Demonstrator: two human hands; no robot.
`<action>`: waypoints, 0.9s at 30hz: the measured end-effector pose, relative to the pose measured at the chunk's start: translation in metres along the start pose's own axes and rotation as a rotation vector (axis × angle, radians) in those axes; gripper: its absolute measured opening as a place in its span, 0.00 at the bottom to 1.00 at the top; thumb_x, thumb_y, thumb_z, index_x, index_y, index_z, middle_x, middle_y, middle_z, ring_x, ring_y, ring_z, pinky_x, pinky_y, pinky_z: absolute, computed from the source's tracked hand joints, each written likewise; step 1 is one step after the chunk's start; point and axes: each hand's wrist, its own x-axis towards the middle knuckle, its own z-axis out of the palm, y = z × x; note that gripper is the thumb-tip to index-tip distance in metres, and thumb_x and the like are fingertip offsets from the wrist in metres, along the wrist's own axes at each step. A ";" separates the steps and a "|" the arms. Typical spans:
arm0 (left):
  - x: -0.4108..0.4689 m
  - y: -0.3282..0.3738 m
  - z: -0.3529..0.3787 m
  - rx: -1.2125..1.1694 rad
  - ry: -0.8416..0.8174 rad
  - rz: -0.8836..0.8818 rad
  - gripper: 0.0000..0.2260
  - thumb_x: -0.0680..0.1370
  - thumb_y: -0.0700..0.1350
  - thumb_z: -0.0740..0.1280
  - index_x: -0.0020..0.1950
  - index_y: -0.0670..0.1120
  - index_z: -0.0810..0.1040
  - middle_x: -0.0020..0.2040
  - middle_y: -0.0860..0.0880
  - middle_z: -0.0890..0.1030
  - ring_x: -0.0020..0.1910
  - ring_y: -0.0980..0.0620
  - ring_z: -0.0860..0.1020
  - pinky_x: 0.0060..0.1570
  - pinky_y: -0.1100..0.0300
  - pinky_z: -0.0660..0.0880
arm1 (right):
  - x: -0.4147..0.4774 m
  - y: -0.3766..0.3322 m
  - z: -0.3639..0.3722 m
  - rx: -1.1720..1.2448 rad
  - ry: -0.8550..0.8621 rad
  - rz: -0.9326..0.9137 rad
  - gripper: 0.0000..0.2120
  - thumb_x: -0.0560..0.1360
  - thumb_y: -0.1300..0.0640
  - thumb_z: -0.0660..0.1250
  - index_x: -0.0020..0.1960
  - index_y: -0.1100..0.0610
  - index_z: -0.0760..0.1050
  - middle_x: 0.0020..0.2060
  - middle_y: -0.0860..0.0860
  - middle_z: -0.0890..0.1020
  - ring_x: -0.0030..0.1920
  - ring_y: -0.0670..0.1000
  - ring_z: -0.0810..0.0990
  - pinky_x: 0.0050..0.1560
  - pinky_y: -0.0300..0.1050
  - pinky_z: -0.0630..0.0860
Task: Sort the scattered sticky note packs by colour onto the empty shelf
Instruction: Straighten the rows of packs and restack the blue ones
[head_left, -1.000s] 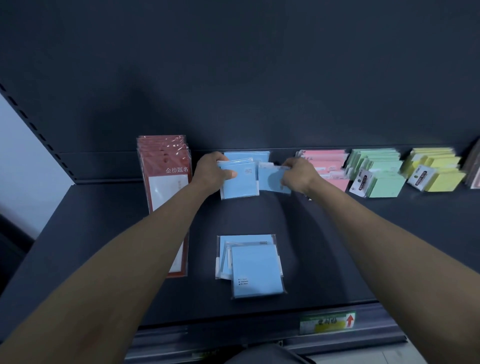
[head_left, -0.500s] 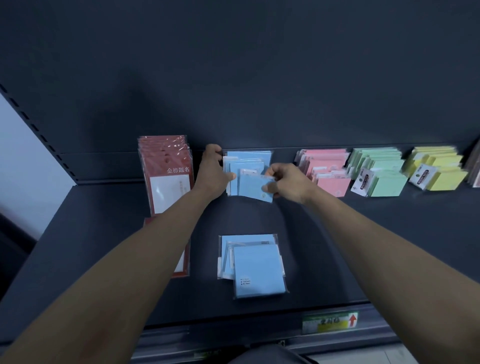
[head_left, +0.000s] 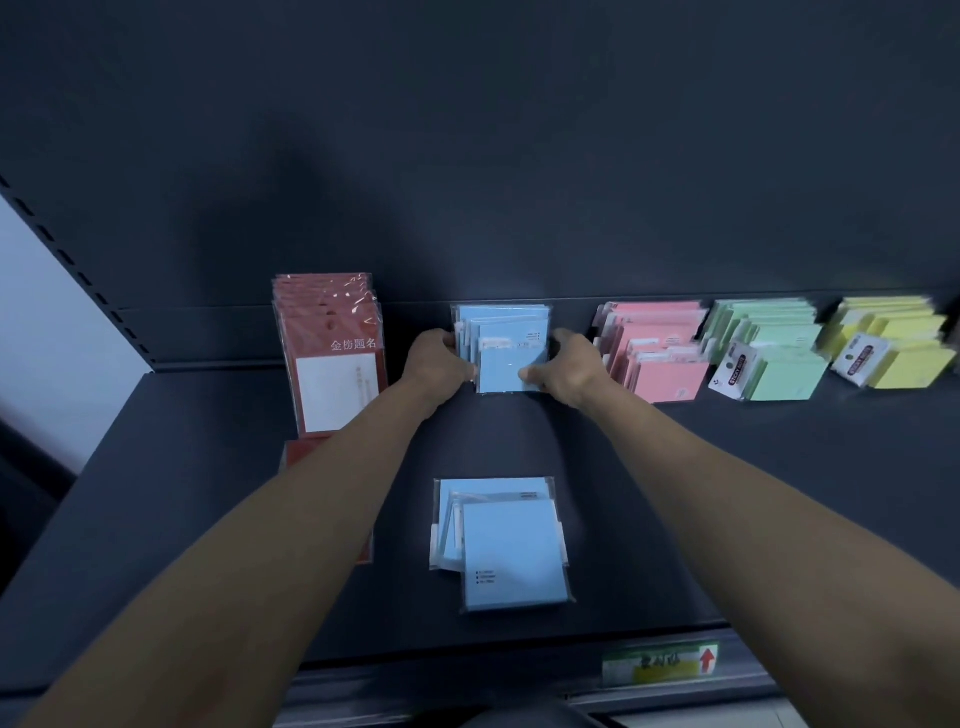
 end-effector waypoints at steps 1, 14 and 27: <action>0.001 0.000 0.001 -0.012 0.011 -0.004 0.15 0.71 0.31 0.69 0.56 0.37 0.75 0.46 0.45 0.77 0.44 0.51 0.75 0.45 0.59 0.72 | 0.001 0.001 0.000 -0.013 0.029 -0.008 0.21 0.71 0.63 0.73 0.61 0.62 0.72 0.54 0.55 0.80 0.54 0.55 0.79 0.57 0.45 0.75; 0.000 0.008 -0.006 0.074 0.001 -0.118 0.30 0.72 0.35 0.69 0.71 0.36 0.60 0.62 0.38 0.72 0.59 0.40 0.75 0.58 0.47 0.76 | -0.008 -0.014 -0.005 -0.159 -0.005 -0.022 0.17 0.72 0.63 0.71 0.58 0.67 0.74 0.56 0.60 0.80 0.56 0.56 0.79 0.54 0.46 0.75; -0.068 0.041 -0.015 0.755 -0.743 -0.086 0.19 0.69 0.50 0.75 0.55 0.42 0.78 0.48 0.47 0.78 0.46 0.52 0.76 0.49 0.60 0.76 | -0.020 -0.018 -0.007 -0.380 0.066 -0.016 0.06 0.72 0.61 0.69 0.47 0.60 0.74 0.46 0.57 0.79 0.46 0.57 0.79 0.40 0.42 0.71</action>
